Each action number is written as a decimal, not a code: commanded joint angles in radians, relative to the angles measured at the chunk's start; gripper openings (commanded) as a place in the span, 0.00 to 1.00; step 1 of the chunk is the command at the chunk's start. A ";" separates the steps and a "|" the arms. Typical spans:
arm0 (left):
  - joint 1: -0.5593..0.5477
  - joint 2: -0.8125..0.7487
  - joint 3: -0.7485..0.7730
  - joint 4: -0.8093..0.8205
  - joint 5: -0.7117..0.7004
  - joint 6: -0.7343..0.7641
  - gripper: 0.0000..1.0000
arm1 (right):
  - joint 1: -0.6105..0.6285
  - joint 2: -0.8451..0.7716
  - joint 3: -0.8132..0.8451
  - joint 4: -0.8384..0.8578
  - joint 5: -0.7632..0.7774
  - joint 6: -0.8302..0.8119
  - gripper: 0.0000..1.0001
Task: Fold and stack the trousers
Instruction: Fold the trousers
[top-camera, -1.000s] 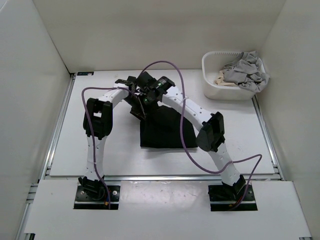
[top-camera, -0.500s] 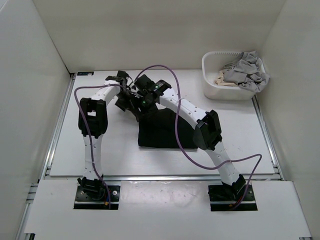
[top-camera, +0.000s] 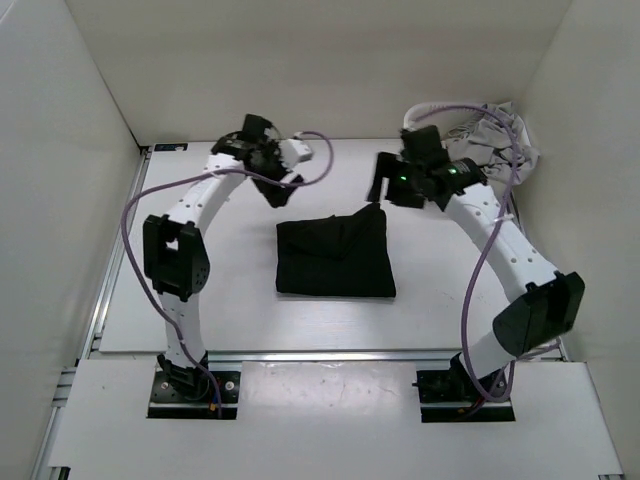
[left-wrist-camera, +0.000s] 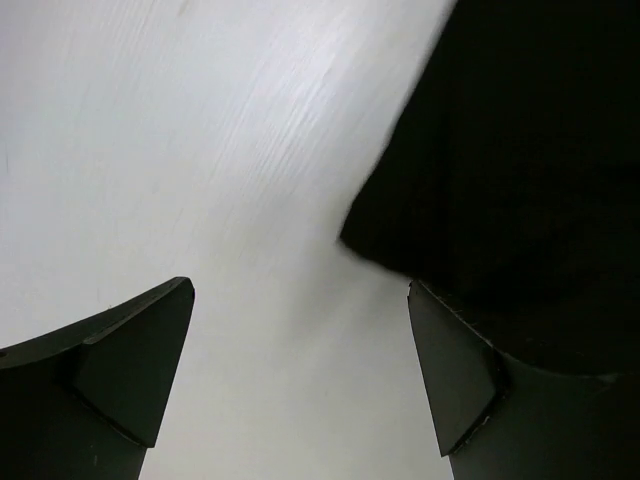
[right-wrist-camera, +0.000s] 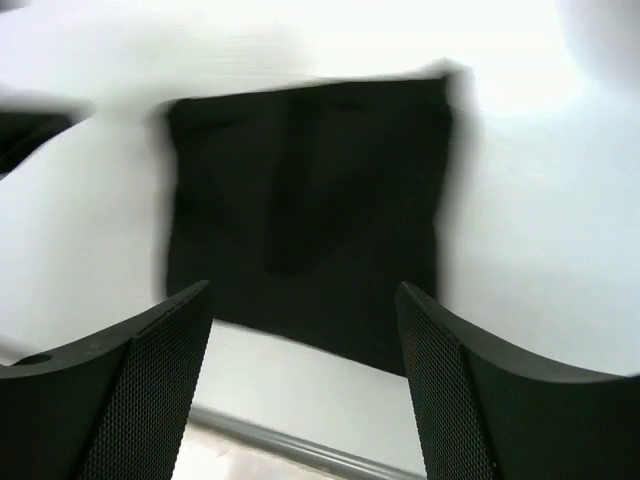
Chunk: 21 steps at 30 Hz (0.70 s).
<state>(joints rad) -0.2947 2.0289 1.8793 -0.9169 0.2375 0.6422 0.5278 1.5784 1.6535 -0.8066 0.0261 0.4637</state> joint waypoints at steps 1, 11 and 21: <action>-0.133 0.026 0.006 0.012 0.077 0.140 1.00 | -0.086 -0.012 -0.255 0.007 0.002 0.053 0.78; -0.300 0.223 0.121 0.001 0.050 0.128 1.00 | -0.147 -0.055 -0.557 0.216 -0.167 0.044 0.78; -0.300 0.232 0.109 -0.033 0.117 0.057 0.17 | -0.147 -0.046 -0.721 0.371 -0.296 0.087 0.75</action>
<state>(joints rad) -0.5949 2.3188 1.9648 -0.9363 0.3058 0.7353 0.3817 1.5528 0.9581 -0.5274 -0.1944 0.5224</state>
